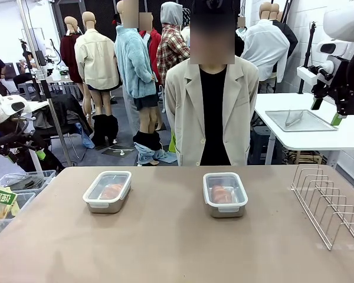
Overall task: Place the bread in airtight containers.
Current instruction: Release when the human grabs the Airtight Container lid.
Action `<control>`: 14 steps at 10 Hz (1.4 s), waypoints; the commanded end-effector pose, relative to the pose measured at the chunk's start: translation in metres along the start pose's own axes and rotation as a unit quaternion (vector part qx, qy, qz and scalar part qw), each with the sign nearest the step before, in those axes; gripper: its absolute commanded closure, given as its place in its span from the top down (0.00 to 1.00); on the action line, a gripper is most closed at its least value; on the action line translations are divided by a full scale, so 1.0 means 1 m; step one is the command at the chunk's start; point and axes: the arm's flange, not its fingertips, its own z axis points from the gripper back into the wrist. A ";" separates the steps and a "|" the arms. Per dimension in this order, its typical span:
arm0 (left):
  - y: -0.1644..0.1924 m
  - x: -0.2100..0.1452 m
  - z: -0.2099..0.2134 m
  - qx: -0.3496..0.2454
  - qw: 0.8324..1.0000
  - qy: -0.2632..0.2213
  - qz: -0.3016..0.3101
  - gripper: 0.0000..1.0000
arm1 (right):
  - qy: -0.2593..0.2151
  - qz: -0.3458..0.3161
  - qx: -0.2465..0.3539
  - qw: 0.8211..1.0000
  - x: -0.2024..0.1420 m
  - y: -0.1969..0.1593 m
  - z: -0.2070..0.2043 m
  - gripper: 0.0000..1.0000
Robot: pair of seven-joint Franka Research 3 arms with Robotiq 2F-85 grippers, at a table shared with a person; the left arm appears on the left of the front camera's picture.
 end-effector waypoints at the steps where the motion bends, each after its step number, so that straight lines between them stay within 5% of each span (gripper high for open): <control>1: 0.001 -0.001 0.000 0.006 1.000 -0.004 0.002 1.00 | -0.003 -0.008 0.002 1.000 0.001 0.001 0.000 1.00; 14: 0.001 -0.001 0.000 0.006 1.000 -0.004 0.002 1.00 | -0.003 -0.008 0.002 1.000 0.001 0.001 0.000 1.00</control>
